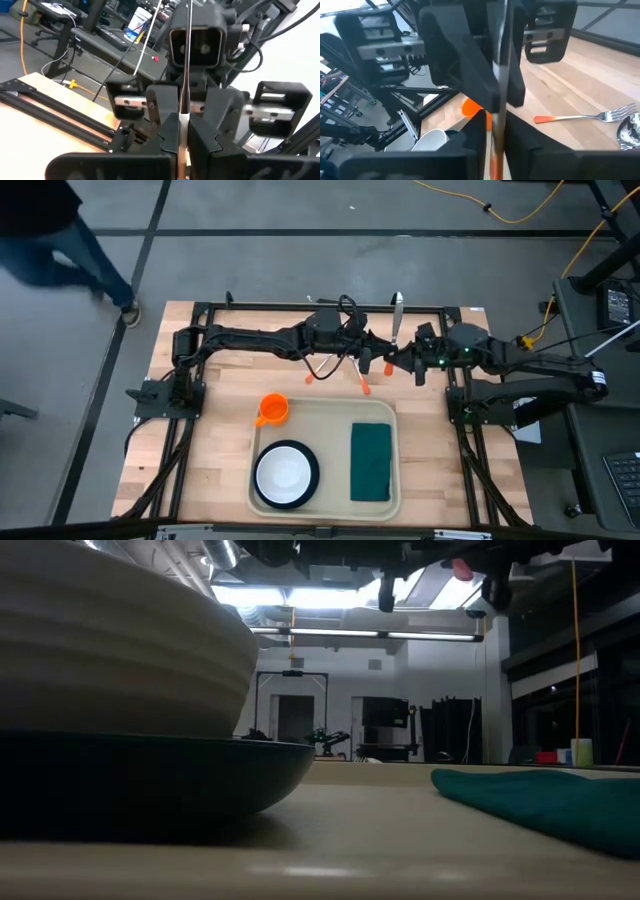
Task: Set up tray
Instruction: Put the orange knife on the green napkin
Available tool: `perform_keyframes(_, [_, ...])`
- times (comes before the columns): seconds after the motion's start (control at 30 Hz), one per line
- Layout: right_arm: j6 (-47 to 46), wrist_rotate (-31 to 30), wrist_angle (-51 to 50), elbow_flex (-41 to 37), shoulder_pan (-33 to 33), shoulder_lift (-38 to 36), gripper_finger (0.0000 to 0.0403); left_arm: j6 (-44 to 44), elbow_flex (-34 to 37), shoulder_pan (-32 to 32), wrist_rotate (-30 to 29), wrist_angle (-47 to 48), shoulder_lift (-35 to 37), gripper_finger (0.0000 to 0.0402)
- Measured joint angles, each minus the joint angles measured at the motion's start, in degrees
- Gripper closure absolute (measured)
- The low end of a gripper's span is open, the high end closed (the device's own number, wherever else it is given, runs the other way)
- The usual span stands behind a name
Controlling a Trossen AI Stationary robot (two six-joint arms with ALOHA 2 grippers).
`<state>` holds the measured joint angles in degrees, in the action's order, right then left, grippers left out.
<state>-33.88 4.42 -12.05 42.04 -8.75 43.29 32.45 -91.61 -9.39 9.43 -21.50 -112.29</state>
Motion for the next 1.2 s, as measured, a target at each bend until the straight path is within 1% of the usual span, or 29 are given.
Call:
perform_keyframes(0.07, [0.36,-0.03,-0.49,0.51,0.0,-0.02,0.0341,-0.02,0.02,0.0,0.12,0.15,0.0,0.0395])
perform_keyframes(0.2, [1.24,-0.01,-0.78,0.9,0.0,-0.02,0.0378,-0.07,0.01,0.0,0.62,0.0,0.05,0.0395])
perform_keyframes(0.23, [1.29,0.08,-0.73,0.92,0.0,-0.04,0.0379,-0.09,0.01,0.0,0.69,0.0,0.07,0.0395])
perform_keyframes(0.57, [1.45,0.89,-0.83,0.99,0.0,-0.04,0.0378,-0.2,0.02,-0.02,0.81,0.09,0.07,0.0393])
perform_keyframes(0.8, [1.62,1.01,-1.28,1.03,0.0,-0.04,0.0378,-0.3,0.02,-0.04,0.94,-0.01,0.03,0.037])
perform_keyframes(0.9, [1.68,1.43,-1.3,1.13,0.02,-0.07,0.0378,-0.44,0.06,-0.15,2.89,-1.05,-0.07,0.0362])
perform_keyframes(1.2, [1.61,1.76,-1.41,1.14,0.07,-0.11,0.0378,-0.2,0.06,-0.24,5.19,-1.2,-0.09,0.0334])
